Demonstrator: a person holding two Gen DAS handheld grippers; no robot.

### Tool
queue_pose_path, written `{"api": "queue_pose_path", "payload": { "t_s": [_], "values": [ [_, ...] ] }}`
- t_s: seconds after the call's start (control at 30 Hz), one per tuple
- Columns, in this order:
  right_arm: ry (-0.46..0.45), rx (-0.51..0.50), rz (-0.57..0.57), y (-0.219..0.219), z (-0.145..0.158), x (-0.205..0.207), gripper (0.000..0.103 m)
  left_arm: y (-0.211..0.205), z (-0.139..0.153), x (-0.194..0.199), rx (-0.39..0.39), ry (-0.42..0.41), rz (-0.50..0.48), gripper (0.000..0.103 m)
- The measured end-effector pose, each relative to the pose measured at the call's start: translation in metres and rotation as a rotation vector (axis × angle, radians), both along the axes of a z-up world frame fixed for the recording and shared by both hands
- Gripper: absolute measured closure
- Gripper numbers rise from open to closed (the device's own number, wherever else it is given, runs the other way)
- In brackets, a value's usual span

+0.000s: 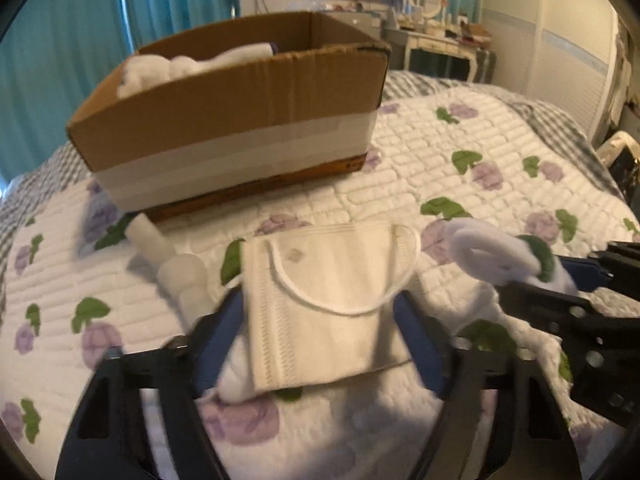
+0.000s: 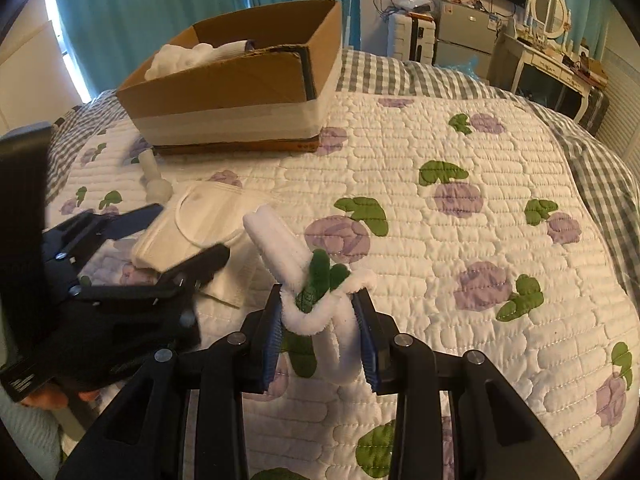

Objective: Organize soft objects
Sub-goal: 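Grasp the white face mask with left tool, then drop the looped item and face mask into the box, opening both tools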

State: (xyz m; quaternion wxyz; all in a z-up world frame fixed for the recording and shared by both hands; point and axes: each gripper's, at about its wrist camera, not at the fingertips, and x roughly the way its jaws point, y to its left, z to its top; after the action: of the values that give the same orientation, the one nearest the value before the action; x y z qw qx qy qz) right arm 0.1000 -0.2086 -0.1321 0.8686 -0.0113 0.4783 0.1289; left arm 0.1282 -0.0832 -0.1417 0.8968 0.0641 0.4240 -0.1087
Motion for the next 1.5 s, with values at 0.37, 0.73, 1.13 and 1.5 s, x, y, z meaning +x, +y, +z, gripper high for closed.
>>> {"api": "queue_pose_path", "payload": {
  "t_s": [0.37,0.73,1.13,1.5],
  "values": [
    [-0.018,0.004,-0.006,0.000,0.005,-0.004,0.070,0.017,0.020,-0.013,-0.020,0.002,-0.031,0.092],
    [-0.149,0.007,0.006,0.006,0.064,-0.027,0.070,0.060,0.106,-0.041,-0.099,-0.110,-0.002,0.092],
    [-0.338,-0.001,0.054,0.021,0.164,-0.030,0.070,0.075,0.186,-0.055,-0.098,-0.249,0.007,0.092],
    [-0.446,-0.025,0.113,0.061,0.218,0.035,0.070,0.076,0.210,0.010,-0.078,-0.299,0.007,0.092]
  ]
}}
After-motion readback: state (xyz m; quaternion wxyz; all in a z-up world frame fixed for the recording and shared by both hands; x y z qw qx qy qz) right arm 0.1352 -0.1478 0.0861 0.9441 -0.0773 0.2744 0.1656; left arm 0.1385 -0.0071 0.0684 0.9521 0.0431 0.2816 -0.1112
